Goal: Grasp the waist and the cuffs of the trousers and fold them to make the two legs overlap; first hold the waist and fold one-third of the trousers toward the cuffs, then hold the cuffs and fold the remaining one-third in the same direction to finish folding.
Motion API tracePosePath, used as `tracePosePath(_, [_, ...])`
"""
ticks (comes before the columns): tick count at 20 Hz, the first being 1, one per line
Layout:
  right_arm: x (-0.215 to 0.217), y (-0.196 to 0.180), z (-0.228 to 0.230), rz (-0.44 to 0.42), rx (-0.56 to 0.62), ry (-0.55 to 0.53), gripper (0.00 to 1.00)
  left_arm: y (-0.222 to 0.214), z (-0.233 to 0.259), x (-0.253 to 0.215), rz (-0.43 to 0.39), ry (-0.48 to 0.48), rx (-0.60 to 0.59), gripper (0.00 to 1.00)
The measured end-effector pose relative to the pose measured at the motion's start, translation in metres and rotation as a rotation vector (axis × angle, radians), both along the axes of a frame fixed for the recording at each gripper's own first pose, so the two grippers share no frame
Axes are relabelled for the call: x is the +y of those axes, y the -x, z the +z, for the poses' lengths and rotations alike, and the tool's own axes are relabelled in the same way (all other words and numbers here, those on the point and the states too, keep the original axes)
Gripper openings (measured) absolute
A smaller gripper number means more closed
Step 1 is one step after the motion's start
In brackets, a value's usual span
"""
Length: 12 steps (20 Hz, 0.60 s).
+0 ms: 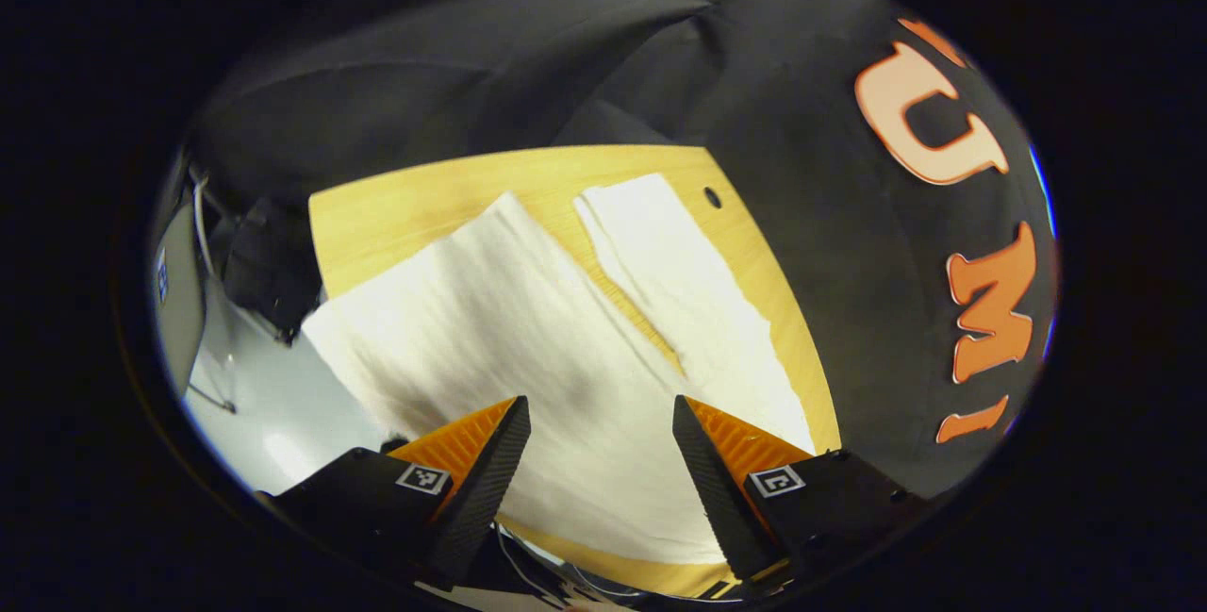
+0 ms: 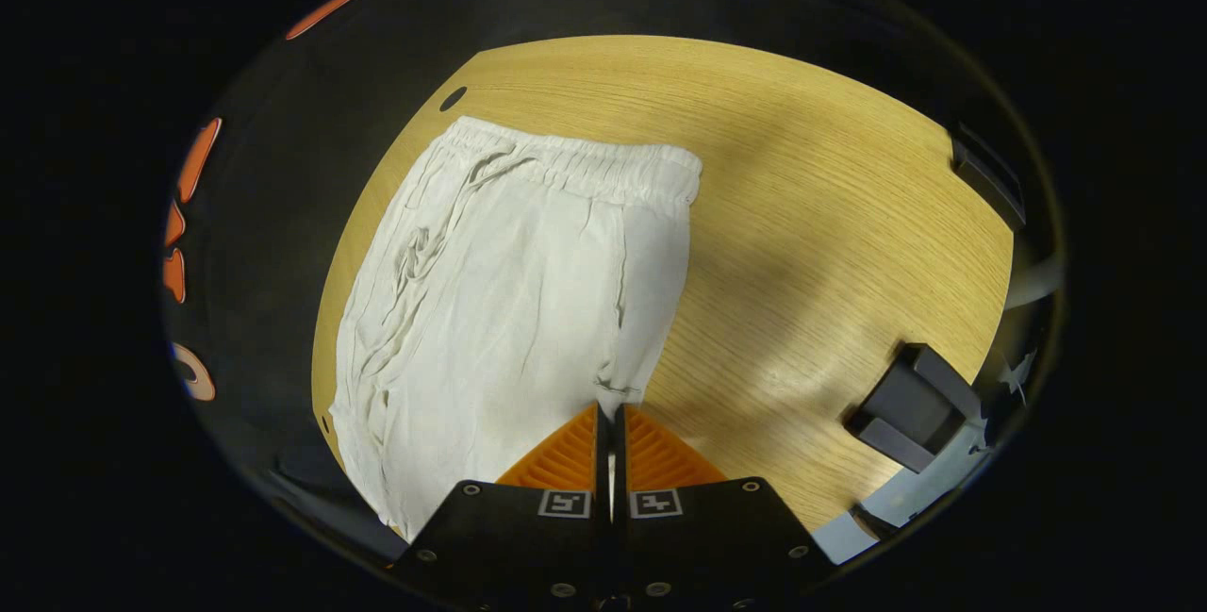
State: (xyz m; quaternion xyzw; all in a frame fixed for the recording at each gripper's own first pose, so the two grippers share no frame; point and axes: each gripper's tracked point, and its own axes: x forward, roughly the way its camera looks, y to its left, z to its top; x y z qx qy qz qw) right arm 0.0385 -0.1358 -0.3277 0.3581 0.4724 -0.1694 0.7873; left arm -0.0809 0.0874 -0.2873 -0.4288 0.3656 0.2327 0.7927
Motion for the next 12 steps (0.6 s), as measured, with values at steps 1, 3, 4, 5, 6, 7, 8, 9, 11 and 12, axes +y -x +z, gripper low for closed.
tracePosePath(1, [0.0,0.0,0.0,0.0,0.0,0.0,0.01,0.005,-0.015,-0.006,0.031,0.037,0.02,1.0])
tracePosePath(3, [0.0,0.0,0.0,-0.004,0.0,-0.007,0.01,0.018,-0.04,-0.008,0.082,0.093,0.06,1.0])
tracePosePath(4, [0.0,0.0,-0.001,-0.006,0.001,-0.011,0.01,0.024,-0.045,-0.011,0.093,0.112,0.081,1.0])
tracePosePath(5, [0.0,-0.001,-0.001,-0.008,0.002,-0.014,0.01,0.029,-0.05,-0.013,0.105,0.137,0.098,1.0])
tracePosePath(6, [-0.001,0.0,0.0,-0.01,0.004,-0.016,0.01,0.036,-0.056,-0.014,0.118,0.155,0.118,1.0])
tracePosePath(7, [0.0,0.0,-0.001,-0.01,0.006,-0.016,0.01,0.04,-0.062,-0.016,0.126,0.166,0.138,1.0])
tracePosePath(8, [0.0,0.0,0.0,-0.009,0.007,-0.015,0.01,0.043,-0.067,-0.018,0.133,0.179,0.155,0.99])
tracePosePath(9, [0.0,0.0,0.0,-0.008,0.008,-0.014,0.01,0.046,-0.071,-0.021,0.141,0.194,0.171,1.0])
tracePosePath(11, [0.0,0.0,0.0,-0.01,0.011,-0.015,0.01,0.052,-0.08,-0.021,0.161,0.213,0.193,0.99])
tracePosePath(12, [-0.001,0.0,0.0,-0.012,0.012,-0.018,0.01,0.054,-0.084,-0.019,0.17,0.216,0.201,1.0])
